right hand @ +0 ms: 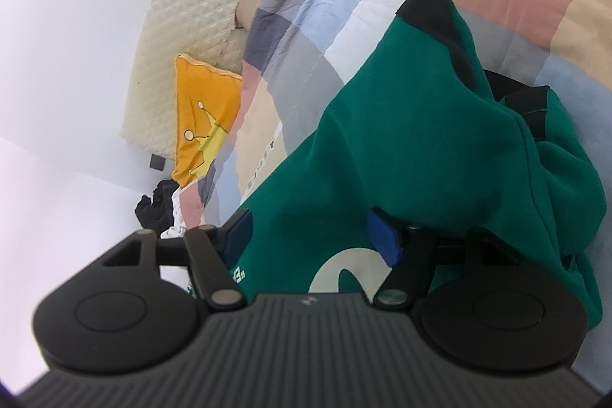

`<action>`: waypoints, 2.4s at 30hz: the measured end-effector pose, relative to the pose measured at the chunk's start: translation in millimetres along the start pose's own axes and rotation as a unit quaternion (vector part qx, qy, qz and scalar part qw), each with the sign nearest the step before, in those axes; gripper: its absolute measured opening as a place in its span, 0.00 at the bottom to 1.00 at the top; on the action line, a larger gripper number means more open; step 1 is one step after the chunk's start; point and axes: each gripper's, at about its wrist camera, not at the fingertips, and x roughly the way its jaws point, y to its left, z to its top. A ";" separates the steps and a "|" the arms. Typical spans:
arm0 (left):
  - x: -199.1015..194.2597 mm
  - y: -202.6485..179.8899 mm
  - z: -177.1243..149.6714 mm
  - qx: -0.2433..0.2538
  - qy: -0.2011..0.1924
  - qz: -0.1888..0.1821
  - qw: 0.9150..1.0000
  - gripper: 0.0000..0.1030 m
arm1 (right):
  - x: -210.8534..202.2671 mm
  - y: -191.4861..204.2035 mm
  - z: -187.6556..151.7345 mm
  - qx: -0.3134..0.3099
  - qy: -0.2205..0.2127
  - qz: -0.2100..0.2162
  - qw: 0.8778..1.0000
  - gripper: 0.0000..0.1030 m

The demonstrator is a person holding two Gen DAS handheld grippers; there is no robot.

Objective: Fold large clothes
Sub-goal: 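Open both grippers and release the folded hoodie, then move both open grippers to the edge of the folded hoodie bundle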

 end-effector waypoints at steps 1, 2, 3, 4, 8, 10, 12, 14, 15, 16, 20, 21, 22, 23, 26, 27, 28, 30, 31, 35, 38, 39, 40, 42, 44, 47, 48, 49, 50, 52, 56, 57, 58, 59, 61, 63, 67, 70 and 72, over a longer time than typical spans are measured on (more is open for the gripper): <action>-5.5 0.1 -1.0 -0.001 0.002 -0.002 1.000 0.67 | -2.3 0.2 -0.8 -0.001 0.000 0.004 1.000 0.67; -11.1 1.1 -2.0 -0.006 0.004 -0.007 1.000 0.67 | -3.9 0.4 -1.1 -0.002 0.000 0.007 1.000 0.67; -17.2 2.6 -3.1 -0.010 0.008 -0.012 1.000 0.67 | -4.3 0.3 -0.5 -0.003 0.000 0.010 1.000 0.67; -23.3 4.0 -4.3 -0.013 0.011 -0.017 1.000 0.67 | -5.8 1.3 -1.2 -0.005 -0.001 0.012 1.000 0.67; -45.4 11.9 -8.0 -0.032 0.032 -0.033 0.998 0.72 | -9.9 5.3 -3.6 -0.018 0.004 0.020 1.000 0.69; -53.9 16.5 -8.7 -0.047 0.050 -0.060 0.996 0.85 | -11.1 6.0 -4.3 -0.022 0.004 0.020 1.000 0.69; -63.1 19.4 -7.0 -0.063 0.063 -0.096 0.991 0.89 | -10.3 5.6 -3.9 -0.027 0.004 0.015 1.000 0.66; -76.7 15.9 -5.8 -0.050 0.047 -0.101 0.993 0.89 | -8.5 5.4 -3.2 -0.033 0.001 0.012 0.999 0.66; -83.5 13.0 -6.4 -0.041 0.037 -0.096 0.994 0.90 | -7.4 6.2 -3.2 -0.038 0.001 0.011 0.999 0.66; -88.3 10.7 -7.5 -0.034 0.032 -0.093 0.995 0.90 | -6.1 7.3 -3.2 -0.042 0.000 0.009 0.999 0.66; -93.4 3.2 -14.9 -0.012 0.023 -0.086 0.996 0.90 | -3.5 11.7 -4.1 -0.057 -0.002 0.003 0.998 0.66; -92.3 -2.0 -18.3 0.004 0.015 -0.075 0.997 0.90 | -3.7 13.0 -4.7 -0.061 -0.001 0.003 0.998 0.66; -90.3 -7.7 -21.8 0.020 0.008 -0.065 0.998 0.90 | -4.4 14.7 -5.4 -0.068 -0.001 0.001 0.998 0.67; -85.7 -15.7 -25.2 0.043 0.003 -0.056 0.998 0.90 | -5.4 17.8 -6.5 -0.081 -0.001 -0.003 0.997 0.67; -69.9 -36.9 -35.3 0.103 -0.020 -0.016 0.994 0.90 | -7.4 28.8 -10.2 -0.135 -0.003 -0.019 0.991 0.67; -64.4 -45.5 -39.4 0.133 -0.034 -0.007 0.991 0.90 | -7.2 31.9 -10.6 -0.154 -0.006 -0.026 0.988 0.67; -57.1 -54.8 -44.4 0.167 -0.053 0.008 0.984 0.90 | -7.6 35.3 -11.6 -0.172 -0.011 -0.033 0.984 0.67; -46.0 -68.7 -52.6 0.222 -0.084 0.059 0.970 0.90 | -8.3 40.8 -12.9 -0.206 -0.022 -0.043 0.977 0.67; -40.1 -74.4 -56.6 0.252 -0.096 0.081 0.960 0.90 | -8.3 43.3 -13.3 -0.221 -0.026 -0.049 0.974 0.67; -18.4 -78.8 -63.9 0.307 -0.114 0.132 0.936 0.90 | -6.3 53.0 -16.4 -0.290 -0.043 -0.087 0.952 0.67; -1.3 -70.6 -59.0 0.308 -0.098 0.146 0.935 0.90 | 1.9 54.0 -16.5 -0.323 -0.042 -0.108 0.939 0.67; 3.2 -67.9 -57.1 0.310 -0.093 0.149 0.934 0.90 | 5.5 53.3 -15.6 -0.329 -0.040 -0.111 0.937 0.66; 8.3 -66.1 -54.0 0.313 -0.091 0.151 0.933 0.90 | 7.4 52.0 -15.2 -0.335 -0.040 -0.111 0.935 0.66; 18.2 -65.1 -51.3 0.320 -0.087 0.158 0.930 0.90 | 16.6 52.1 -15.9 -0.355 -0.039 -0.120 0.926 0.66; 31.3 -64.8 -46.3 0.326 -0.080 0.165 0.927 0.90 | 26.8 52.9 -17.7 -0.375 -0.039 -0.133 0.917 0.67; 52.3 -63.7 -37.9 0.330 -0.068 0.173 0.926 0.90 | 38.8 51.4 -19.1 -0.392 -0.036 -0.146 0.908 0.67; 58.5 -62.5 -34.9 0.328 -0.062 0.174 0.927 0.90 | 42.4 49.8 -18.0 -0.393 -0.034 -0.149 0.907 0.67; 63.9 -61.6 -31.8 0.325 -0.057 0.175 0.928 0.90 | 46.0 47.1 -16.4 -0.392 -0.032 -0.151 0.907 0.67; 68.4 -60.1 -29.2 0.323 -0.053 0.176 0.928 0.90 | 48.8 44.9 -14.9 -0.391 -0.030 -0.151 0.907 0.67; 74.8 -57.7 -26.4 0.323 -0.048 0.176 0.929 0.90 | 52.9 40.5 -12.0 -0.388 -0.028 -0.154 0.909 0.67; 77.6 -54.8 -25.6 0.326 -0.049 0.174 0.928 0.91 | 55.0 39.7 -15.3 -0.392 -0.031 -0.159 0.905 0.67; 76.1 -54.5 -26.1 0.325 -0.050 0.172 0.928 0.91 | 54.0 39.9 -16.2 -0.392 -0.034 -0.158 0.906 0.67; 74.4 -54.5 -26.3 0.324 -0.051 0.169 0.929 0.91 | 52.3 39.9 -16.9 -0.390 -0.037 -0.157 0.906 0.67; 72.5 -54.2 -25.8 0.322 -0.052 0.167 0.930 0.91 | 50.5 40.1 -17.3 -0.388 -0.040 -0.155 0.908 0.67; 65.7 -54.7 -23.9 0.317 -0.053 0.157 0.934 0.91 | 46.5 41.9 -16.8 -0.381 -0.043 -0.154 0.911 0.67; 55.2 -54.8 -21.5 0.308 -0.060 0.144 0.939 0.91 | 39.8 44.2 -14.1 -0.366 -0.047 -0.151 0.917 0.67; 31.7 -58.6 -22.7 0.311 -0.087 0.132 0.937 0.91 | 20.2 46.9 -10.4 -0.338 -0.067 -0.141 0.928 0.67; 15.3 -58.9 -25.6 0.311 -0.117 0.145 0.932 0.91 | 10.1 49.5 -8.1 -0.339 -0.090 -0.150 0.924 0.68; 8.5 -56.3 -29.1 0.313 -0.133 0.156 0.927 0.91 | 7.4 49.8 -6.0 -0.345 -0.099 -0.158 0.920 0.68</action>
